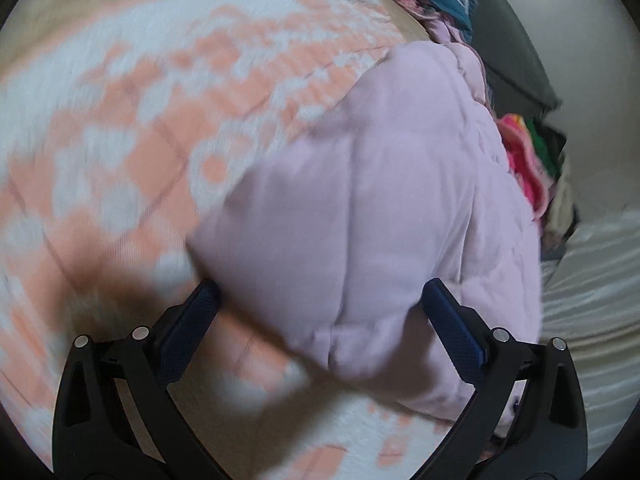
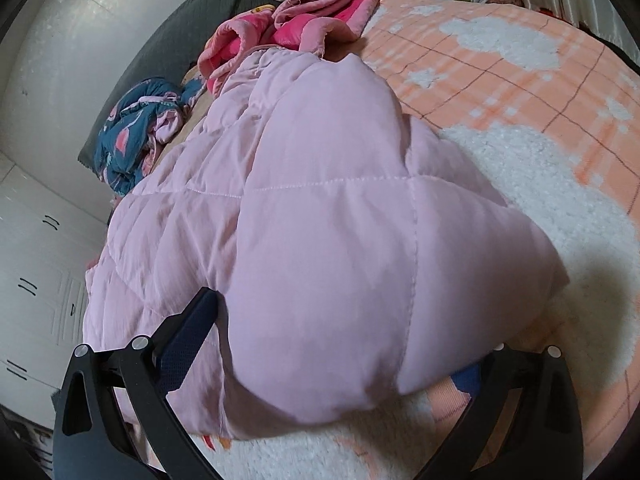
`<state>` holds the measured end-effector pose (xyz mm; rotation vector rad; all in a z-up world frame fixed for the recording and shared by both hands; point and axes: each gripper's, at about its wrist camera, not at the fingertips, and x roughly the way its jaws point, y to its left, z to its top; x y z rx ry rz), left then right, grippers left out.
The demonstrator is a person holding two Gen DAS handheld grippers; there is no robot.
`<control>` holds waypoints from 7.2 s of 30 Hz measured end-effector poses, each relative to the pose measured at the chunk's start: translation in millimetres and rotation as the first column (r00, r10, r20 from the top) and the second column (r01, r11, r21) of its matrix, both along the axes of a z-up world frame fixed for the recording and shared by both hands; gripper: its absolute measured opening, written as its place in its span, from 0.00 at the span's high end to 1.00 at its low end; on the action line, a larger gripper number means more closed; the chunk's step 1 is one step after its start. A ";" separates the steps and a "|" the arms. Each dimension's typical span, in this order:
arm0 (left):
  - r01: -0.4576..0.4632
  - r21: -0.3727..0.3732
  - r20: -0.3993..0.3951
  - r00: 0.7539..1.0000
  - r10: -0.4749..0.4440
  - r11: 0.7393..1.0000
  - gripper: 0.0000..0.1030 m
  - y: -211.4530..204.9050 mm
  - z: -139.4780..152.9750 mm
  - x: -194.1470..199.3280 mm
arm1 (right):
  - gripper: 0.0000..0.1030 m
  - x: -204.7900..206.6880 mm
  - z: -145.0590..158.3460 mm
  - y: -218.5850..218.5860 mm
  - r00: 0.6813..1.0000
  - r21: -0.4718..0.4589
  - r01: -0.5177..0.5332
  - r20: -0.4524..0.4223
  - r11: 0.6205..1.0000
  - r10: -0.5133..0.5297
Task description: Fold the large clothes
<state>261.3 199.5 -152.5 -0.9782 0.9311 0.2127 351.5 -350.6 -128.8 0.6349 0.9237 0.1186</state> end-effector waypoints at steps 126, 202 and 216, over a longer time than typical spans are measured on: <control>0.219 0.653 -0.034 0.965 -0.262 0.725 0.09 -53.5 104.7 -242.3 | 0.06 -264.3 84.7 -26.7 0.987 -0.421 -0.036 0.124 0.906 0.097; 0.267 0.732 0.073 0.884 -0.462 0.627 0.09 -184.2 155.1 -280.7 | 0.04 -366.5 124.0 131.9 0.844 -0.473 -0.296 0.278 0.830 0.459; 0.268 0.734 0.070 0.885 -0.461 0.624 0.09 -182.8 154.5 -280.9 | 0.04 -368.8 127.4 134.5 0.842 -0.472 -0.291 0.287 0.832 0.457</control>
